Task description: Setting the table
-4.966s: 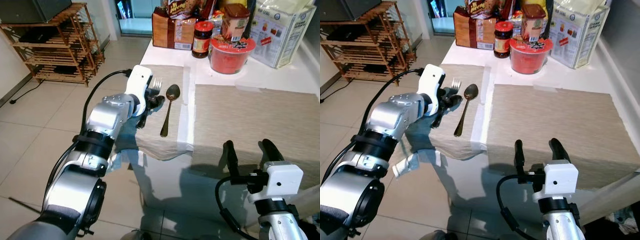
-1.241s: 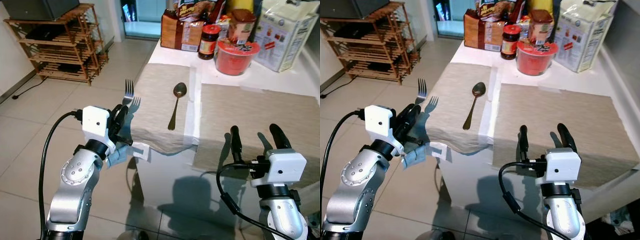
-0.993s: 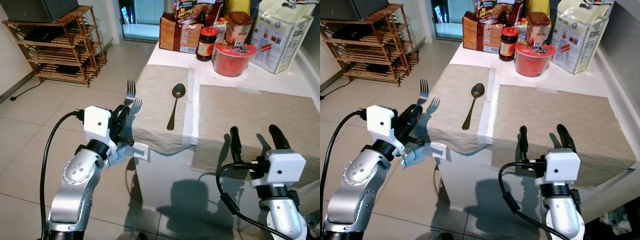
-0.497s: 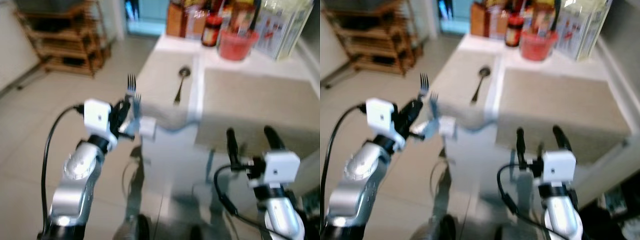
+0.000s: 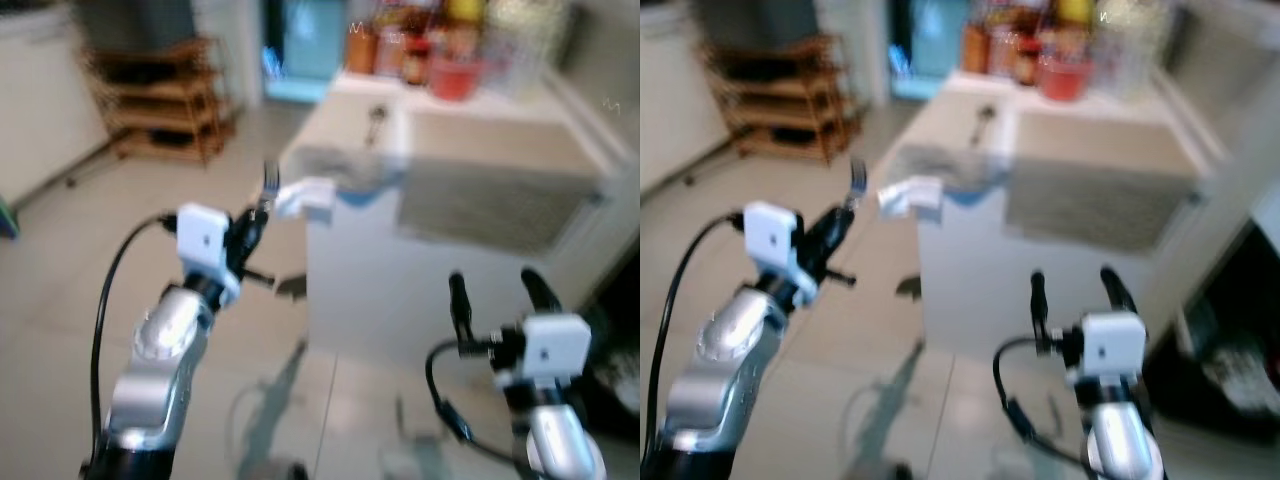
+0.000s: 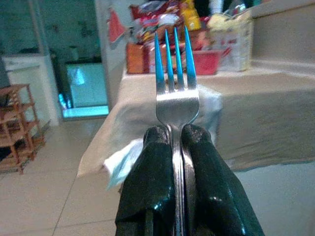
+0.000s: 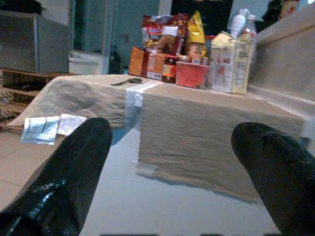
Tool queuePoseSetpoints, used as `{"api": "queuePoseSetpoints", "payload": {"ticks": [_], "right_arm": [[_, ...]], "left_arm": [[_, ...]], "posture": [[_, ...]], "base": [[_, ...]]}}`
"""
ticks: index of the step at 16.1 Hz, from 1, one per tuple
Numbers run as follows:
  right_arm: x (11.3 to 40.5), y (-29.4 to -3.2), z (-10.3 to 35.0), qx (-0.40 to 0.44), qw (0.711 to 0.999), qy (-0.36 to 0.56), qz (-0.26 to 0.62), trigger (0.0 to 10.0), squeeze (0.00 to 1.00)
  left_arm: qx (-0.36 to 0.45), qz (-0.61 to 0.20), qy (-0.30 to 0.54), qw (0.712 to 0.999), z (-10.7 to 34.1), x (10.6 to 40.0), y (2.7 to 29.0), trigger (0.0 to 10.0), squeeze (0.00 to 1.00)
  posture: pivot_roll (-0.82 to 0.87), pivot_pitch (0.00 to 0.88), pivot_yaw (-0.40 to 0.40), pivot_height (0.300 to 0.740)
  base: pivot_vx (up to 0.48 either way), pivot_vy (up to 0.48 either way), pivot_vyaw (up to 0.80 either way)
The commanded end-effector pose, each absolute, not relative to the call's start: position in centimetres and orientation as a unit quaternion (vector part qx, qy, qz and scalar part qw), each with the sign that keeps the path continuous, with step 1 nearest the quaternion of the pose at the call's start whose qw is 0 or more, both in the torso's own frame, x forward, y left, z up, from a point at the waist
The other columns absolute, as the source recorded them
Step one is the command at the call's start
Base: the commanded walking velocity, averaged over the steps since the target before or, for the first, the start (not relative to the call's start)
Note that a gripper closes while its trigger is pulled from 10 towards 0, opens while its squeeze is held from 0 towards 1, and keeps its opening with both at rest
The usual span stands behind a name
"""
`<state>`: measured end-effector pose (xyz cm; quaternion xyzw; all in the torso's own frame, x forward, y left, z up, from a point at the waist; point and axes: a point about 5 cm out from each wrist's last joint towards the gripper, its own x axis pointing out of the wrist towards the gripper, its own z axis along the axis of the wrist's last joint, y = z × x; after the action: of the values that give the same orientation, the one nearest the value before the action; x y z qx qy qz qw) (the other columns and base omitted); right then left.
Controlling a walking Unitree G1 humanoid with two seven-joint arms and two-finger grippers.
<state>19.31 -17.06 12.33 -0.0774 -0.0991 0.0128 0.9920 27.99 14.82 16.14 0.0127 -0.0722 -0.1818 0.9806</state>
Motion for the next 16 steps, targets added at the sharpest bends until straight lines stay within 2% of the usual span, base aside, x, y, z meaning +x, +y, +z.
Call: {"api": "queuePoseSetpoints", "payload": {"ticks": [1, 4, 5, 16], "right_arm": [[19.51, -17.29, 12.48, -0.08, 0.992, -0.101, 0.007, 10.0, 0.0], [19.5, -17.23, 12.42, -0.08, 0.992, -0.098, 0.008, 10.0, 0.0], [19.5, -17.27, 12.39, -0.082, 0.992, -0.097, 0.007, 10.0, 0.0], [20.08, -17.12, 12.08, -0.083, 0.993, -0.085, 0.019, 10.0, 0.0]], "left_arm": [[0.017, -0.184, -0.085, 0.979, 16.76, 28.37, 14.63, 0.0, 0.0], [0.015, -0.188, -0.089, 0.978, 17.0, 28.51, 14.5, 0.0, 0.0], [0.012, -0.19, -0.089, 0.978, 17.02, 28.48, 14.42, 0.0, 0.0], [0.003, -0.181, -0.082, 0.98, 16.84, 28.88, 14.3, 0.0, 0.0]], "posture": [[-0.14, 0.009, 0.048, 0.727], [-0.14, 0.014, 0.049, 0.727], [-0.14, 0.018, 0.046, 0.74], [-0.12, 0.022, 0.024, 0.74]], "base": [[0.0, -0.458, 0.0], [0.0, 0.0, 0.0], [0.0, 0.0, 0.0], [0.0, 0.0, 0.0]]}}
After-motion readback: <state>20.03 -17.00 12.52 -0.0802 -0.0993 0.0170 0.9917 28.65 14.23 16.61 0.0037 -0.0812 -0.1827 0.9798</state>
